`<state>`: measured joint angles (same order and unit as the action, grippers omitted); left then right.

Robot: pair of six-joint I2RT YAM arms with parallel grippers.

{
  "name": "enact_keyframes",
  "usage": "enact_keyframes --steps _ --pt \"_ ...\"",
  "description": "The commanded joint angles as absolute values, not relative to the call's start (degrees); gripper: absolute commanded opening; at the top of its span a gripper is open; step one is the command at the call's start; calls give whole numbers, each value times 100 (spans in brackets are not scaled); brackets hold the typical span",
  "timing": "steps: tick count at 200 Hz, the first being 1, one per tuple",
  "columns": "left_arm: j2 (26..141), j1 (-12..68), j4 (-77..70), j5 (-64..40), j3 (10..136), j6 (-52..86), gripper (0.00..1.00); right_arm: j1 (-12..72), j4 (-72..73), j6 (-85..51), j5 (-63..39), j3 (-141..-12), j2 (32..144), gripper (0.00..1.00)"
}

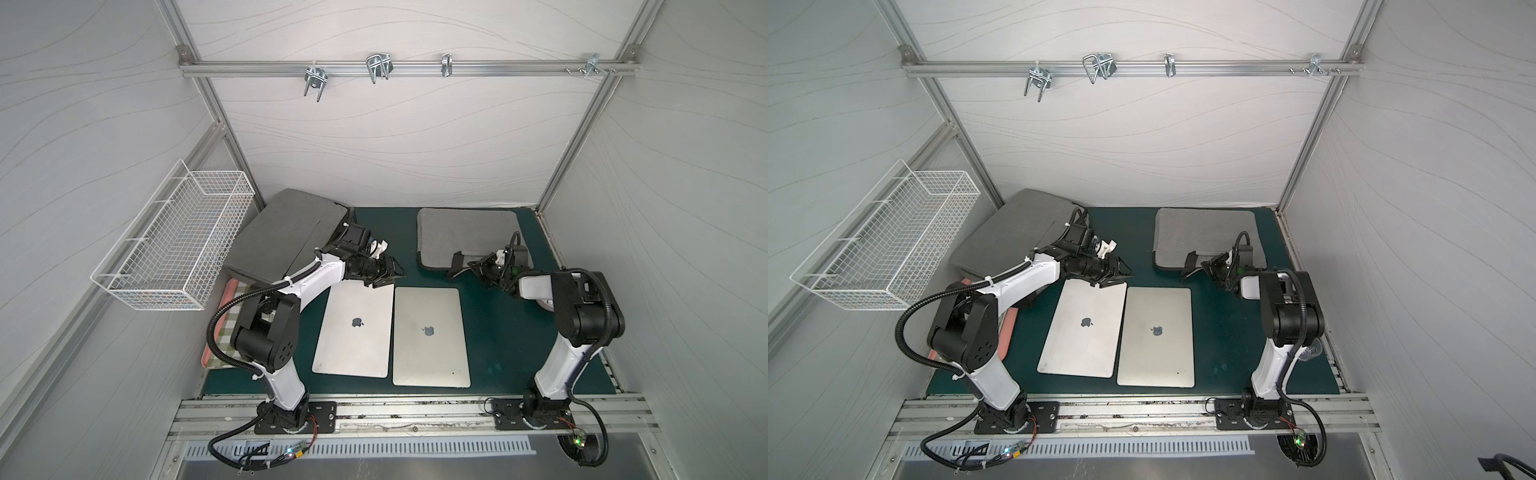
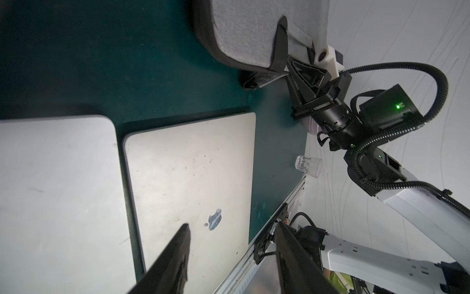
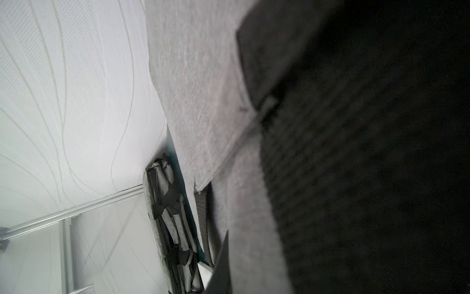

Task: Open the zippered laptop bag and take out the laptop
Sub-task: Pick up the zippered laptop bag from the center of the board.

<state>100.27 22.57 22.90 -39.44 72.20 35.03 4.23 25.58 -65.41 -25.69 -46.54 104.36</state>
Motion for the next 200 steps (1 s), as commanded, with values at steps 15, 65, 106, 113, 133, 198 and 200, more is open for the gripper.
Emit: enact_keyframes --steps 15,65,106,113,133,198,200 --pt "10493 2417 2373 -3109 7967 3410 54 500 2194 -6364 -3052 -4712 9721 0" --pt "11099 2866 1555 -2755 8179 4751 55 875 1928 -6604 -3016 -4418 9033 0" --pt "11206 2991 1092 -2481 8023 5512 55 1181 1885 -6802 -2945 -4179 8707 0" --pt "11206 2993 1037 -2468 7956 5597 55 1196 1849 -6830 -2923 -4153 8646 0" --pt "11272 2996 864 -2590 7753 5836 55 1229 1972 -7060 -2932 -4029 8540 0" --pt "11039 2995 987 -2284 7332 5954 55 1279 1948 -7159 -2883 -3967 8403 0" --pt "11043 2992 948 -2278 7324 5975 55 1293 1955 -7169 -2881 -3971 8403 0"
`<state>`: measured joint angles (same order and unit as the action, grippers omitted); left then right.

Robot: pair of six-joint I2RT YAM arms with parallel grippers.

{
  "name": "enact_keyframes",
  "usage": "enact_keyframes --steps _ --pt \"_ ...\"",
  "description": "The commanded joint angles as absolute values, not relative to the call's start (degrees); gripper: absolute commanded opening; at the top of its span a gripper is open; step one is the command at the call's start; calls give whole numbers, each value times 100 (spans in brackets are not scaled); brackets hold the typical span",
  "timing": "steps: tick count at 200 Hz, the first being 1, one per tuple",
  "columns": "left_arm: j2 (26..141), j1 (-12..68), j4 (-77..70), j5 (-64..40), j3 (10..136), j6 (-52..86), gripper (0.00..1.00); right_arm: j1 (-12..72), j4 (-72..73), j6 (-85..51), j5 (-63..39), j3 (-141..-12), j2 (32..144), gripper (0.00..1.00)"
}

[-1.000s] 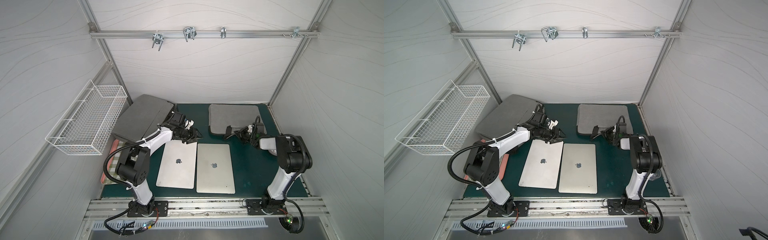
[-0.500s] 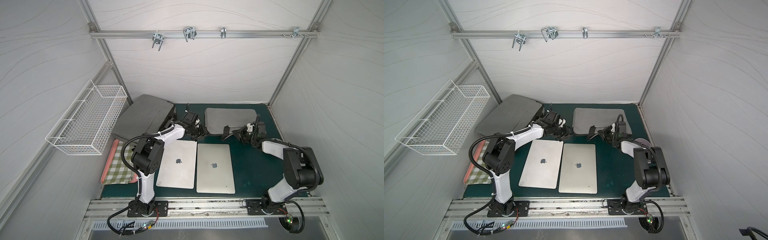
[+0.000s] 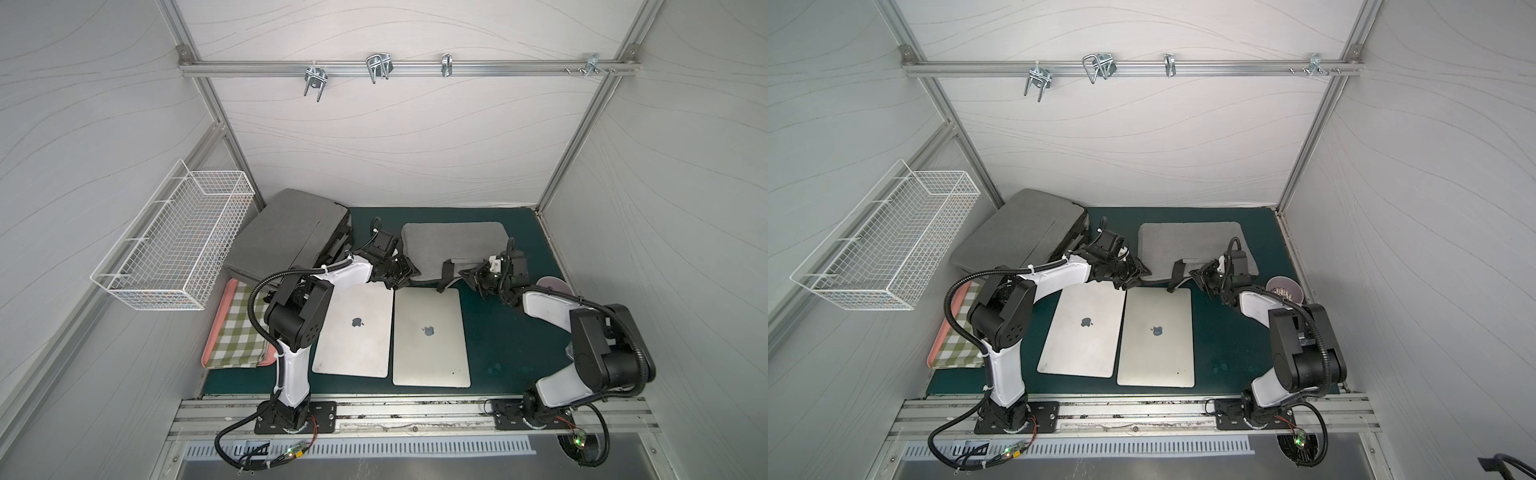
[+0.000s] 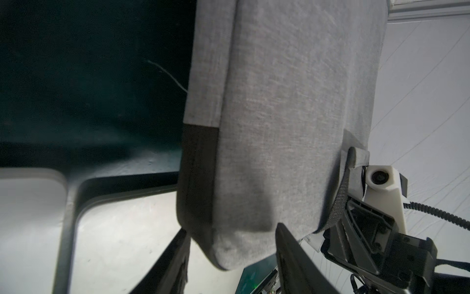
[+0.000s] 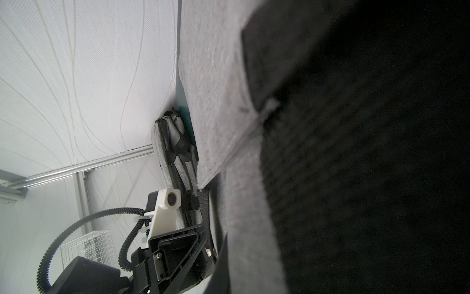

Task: Open the zippered laptop bag and take out the laptop
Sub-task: Pick up the zippered laptop bag from the center of the board.

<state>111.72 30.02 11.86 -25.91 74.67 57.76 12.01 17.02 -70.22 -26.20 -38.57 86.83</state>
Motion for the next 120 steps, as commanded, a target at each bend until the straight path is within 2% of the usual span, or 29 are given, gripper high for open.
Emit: enact_keyframes --steps 1,51,63,93,105,120 --pt "11050 2995 926 -2277 7323 5993 55 1297 1953 -7175 -2882 -3972 8402 0" --pt "11337 3016 777 -2479 7679 6125 50 1442 2035 -7366 -2903 -3863 8309 0" --pt "11376 2990 794 -2557 7793 6109 41 1501 1978 -7348 -2901 -3815 8264 0" --pt "11318 2917 1046 -2550 8009 5982 9 1597 2028 -7339 -2903 -3535 8228 0" --pt "11284 2854 1133 -2523 8039 5931 1 1657 2045 -7321 -2886 -3472 8252 0" --pt "11225 2742 1126 -2558 7994 5958 0 1715 2107 -7274 -2873 -3416 8290 11"
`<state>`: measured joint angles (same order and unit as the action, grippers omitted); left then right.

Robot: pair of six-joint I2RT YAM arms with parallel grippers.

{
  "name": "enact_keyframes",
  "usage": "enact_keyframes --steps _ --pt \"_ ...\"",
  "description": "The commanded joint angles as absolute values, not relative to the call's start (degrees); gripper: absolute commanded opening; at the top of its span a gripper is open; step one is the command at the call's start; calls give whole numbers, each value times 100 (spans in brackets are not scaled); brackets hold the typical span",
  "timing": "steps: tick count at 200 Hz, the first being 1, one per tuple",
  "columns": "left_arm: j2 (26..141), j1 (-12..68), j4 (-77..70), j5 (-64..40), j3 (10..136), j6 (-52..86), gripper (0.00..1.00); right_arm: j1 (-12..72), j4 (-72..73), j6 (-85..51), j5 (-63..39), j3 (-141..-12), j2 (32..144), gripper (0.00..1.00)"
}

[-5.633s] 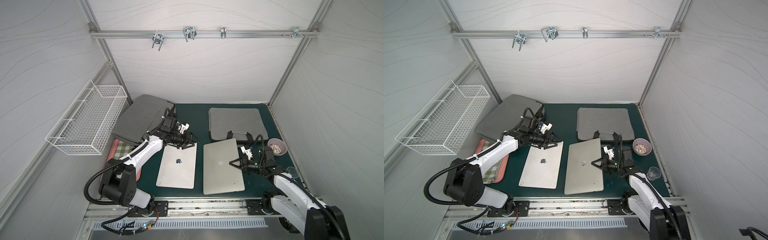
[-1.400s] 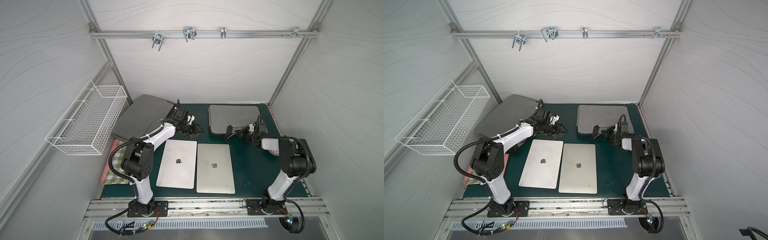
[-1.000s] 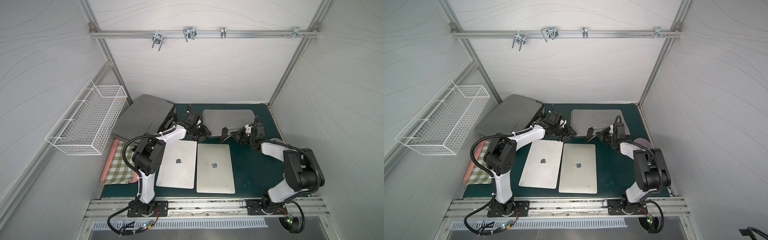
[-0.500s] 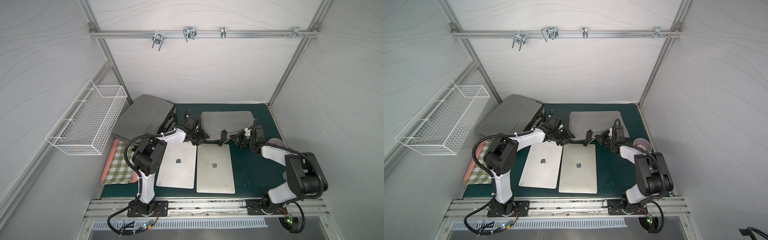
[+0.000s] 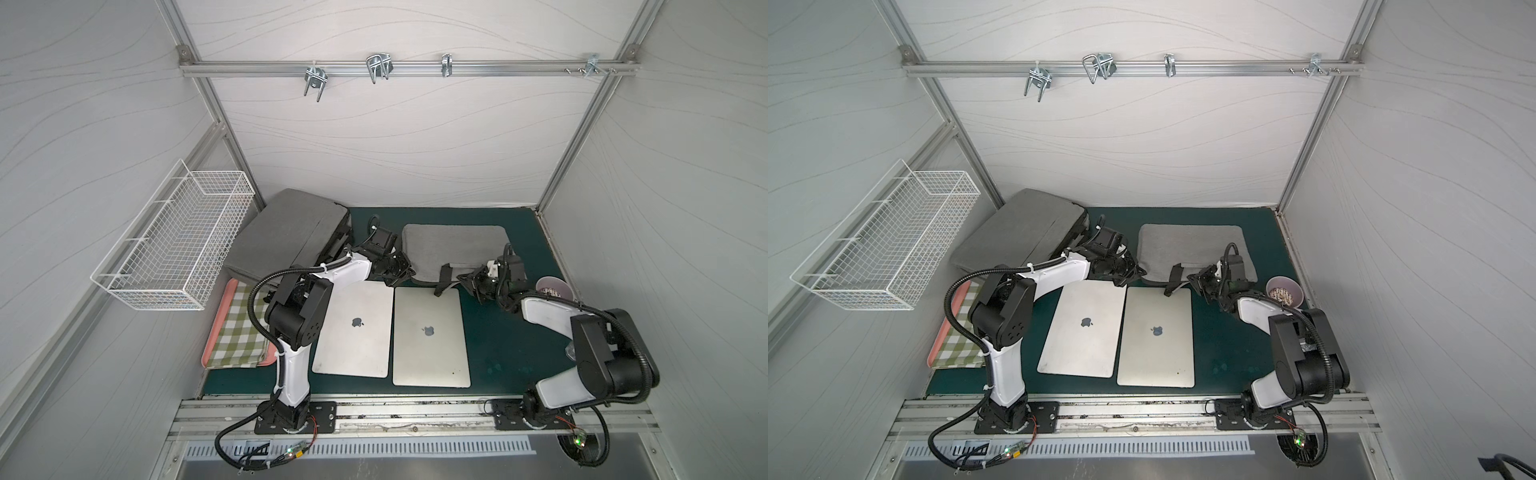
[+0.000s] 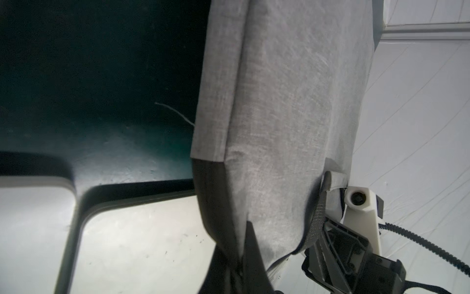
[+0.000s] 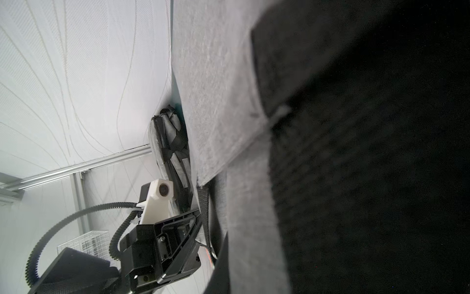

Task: Open the zippered laptop bag and take out the laptop
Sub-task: Pick up the zippered laptop bag from the center of the board.

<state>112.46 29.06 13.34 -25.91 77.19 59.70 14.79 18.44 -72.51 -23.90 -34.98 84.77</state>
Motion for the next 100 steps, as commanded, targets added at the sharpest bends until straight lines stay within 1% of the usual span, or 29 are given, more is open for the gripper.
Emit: enact_keyframes --steps 1,25,49,71,100 --pt "11224 2724 1121 -2558 7992 5963 0 1715 2095 -7262 -2869 -3413 8293 11" --pt "11136 2477 1119 -2606 7937 5969 0 1758 1927 -6996 -2820 -3418 8318 20" --pt "11101 2174 1306 -2703 8042 5875 0 1749 1586 -6541 -2811 -3433 8235 38" --pt "11100 1926 1598 -2928 8265 5666 0 1708 616 -5544 -2708 -3646 7946 49" --pt "11215 1646 2386 -3404 8723 4956 0 1387 -663 -3898 -2537 -3913 7463 57"
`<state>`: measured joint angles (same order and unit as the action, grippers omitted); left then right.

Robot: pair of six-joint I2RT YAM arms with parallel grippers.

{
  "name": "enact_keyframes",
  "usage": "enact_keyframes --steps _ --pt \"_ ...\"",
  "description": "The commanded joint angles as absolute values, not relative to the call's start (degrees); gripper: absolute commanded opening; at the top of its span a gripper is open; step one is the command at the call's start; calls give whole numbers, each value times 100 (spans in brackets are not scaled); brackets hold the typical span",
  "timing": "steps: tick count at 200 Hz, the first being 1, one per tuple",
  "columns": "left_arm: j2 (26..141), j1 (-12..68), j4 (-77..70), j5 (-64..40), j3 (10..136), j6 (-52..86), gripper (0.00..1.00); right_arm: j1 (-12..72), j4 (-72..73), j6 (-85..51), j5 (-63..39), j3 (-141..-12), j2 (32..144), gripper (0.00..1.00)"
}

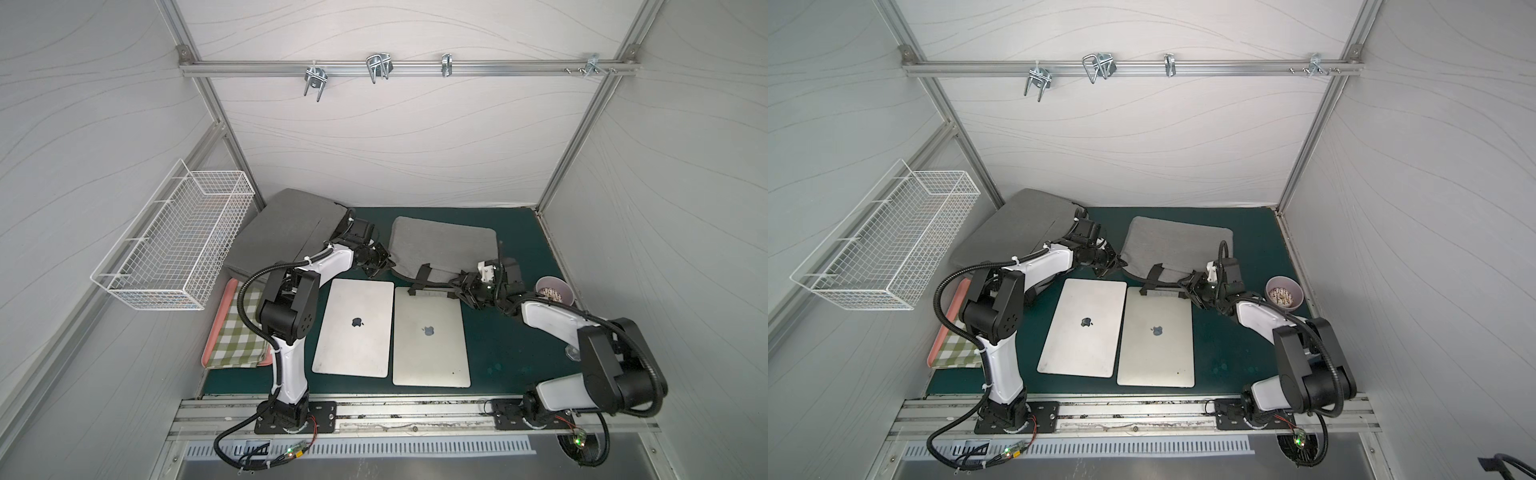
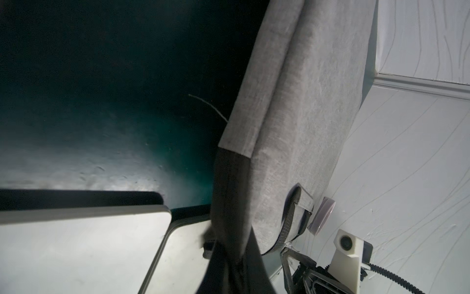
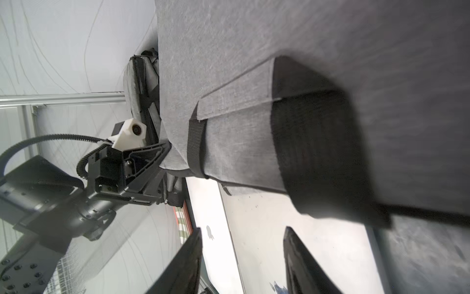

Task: Open the zippered laptop bag and take out the laptop
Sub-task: Pick up the zippered laptop bag from the center of the board, then place the zippered laptop bag at the center of the board.

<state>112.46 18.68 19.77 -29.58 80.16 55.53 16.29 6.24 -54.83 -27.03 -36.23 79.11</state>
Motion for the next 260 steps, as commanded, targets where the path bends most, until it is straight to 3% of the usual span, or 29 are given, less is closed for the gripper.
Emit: enact_keyframes --steps 1,55,117,134,147,162,205,260 --pt "11219 1632 2432 -3420 8739 4926 0 1375 -700 -3826 -2526 -3921 7440 57" --pt "11672 1096 4093 -3515 9695 3345 0 206 -1817 -2098 -2276 -4008 6883 63" --pt "12507 759 5006 -2869 11011 2603 8 240 -1009 -1940 -2698 -3956 6985 63" --pt "12566 704 4965 -2548 11081 2627 19 301 -1004 -1946 -2610 -3955 7021 65" --pt "12507 694 4950 -2044 11051 2689 36 326 -1007 -1976 -2593 -3946 7052 66" --pt "12404 694 4765 -1934 10961 2660 44 347 -1011 -1975 -2554 -3949 7056 67" --pt "11926 788 4478 -1849 10729 2126 51 374 -1130 -1676 -2464 -4048 6929 72" --pt "11426 1630 4269 -1918 10392 -163 57 387 -1529 -1013 -2364 -4245 6699 84"
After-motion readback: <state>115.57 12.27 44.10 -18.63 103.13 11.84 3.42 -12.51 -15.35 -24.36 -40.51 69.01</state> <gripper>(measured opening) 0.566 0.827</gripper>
